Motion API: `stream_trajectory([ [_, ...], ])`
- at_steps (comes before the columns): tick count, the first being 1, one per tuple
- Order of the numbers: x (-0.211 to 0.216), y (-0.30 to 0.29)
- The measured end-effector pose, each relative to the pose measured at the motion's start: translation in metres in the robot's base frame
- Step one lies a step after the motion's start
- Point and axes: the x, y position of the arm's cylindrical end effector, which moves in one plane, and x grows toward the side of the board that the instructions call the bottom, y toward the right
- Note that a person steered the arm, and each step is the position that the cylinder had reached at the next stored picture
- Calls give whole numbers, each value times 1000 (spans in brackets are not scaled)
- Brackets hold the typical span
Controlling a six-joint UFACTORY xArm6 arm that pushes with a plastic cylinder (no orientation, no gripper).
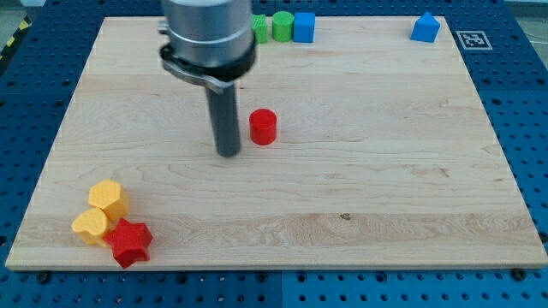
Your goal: Move the red circle to the bottom of the blue triangle
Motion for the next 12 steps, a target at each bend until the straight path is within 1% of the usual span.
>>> stream_trajectory([
  [1,-15,7],
  [3,-15,59],
  [5,-15,126],
  [7,-26,178],
  [9,-58,126],
  [12,-54,199],
])
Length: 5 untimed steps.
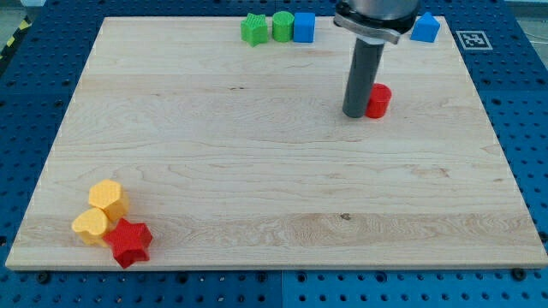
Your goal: Move the red circle to the bottom of the blue triangle
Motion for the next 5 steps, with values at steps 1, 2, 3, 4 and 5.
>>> stream_trajectory([
  [1,-11,10],
  [2,-10,32],
  [3,6,44],
  [4,10,62],
  [5,-7,81],
])
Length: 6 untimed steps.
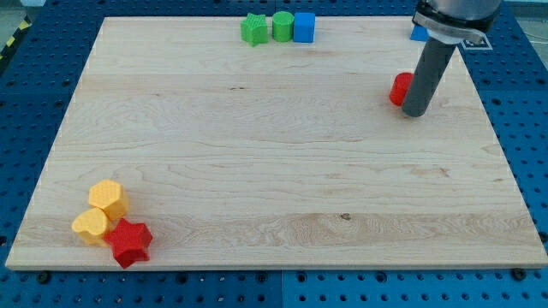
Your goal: Move the red circle to the bottom of the blue triangle
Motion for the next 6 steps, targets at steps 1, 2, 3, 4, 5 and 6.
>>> stream_trajectory([
  [1,-4,-2],
  [2,2,-57],
  [3,-14,-50],
  [4,-27,-23],
  [5,-27,-9],
  [6,-31,-9],
])
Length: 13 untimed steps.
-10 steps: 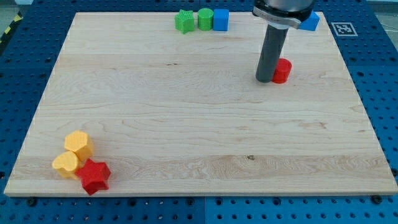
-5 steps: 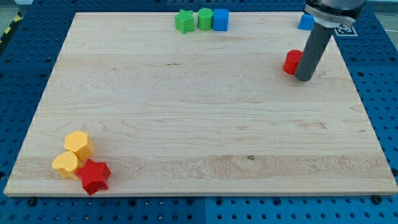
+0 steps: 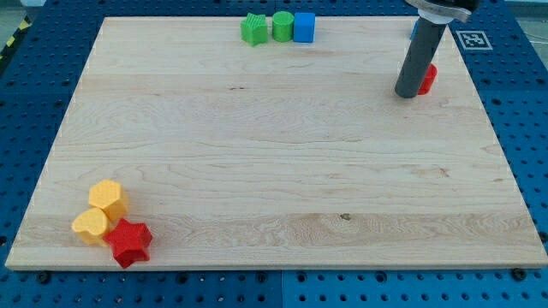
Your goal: Move the red circle to the bottom of the blue triangle
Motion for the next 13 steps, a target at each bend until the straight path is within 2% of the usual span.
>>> stream_trajectory([
  [3,-4,33],
  [6,-49,37],
  [7,-37,39],
  [8,-38,73],
  [9,-56,80],
  [10,-75,69],
  [13,-76,68],
])
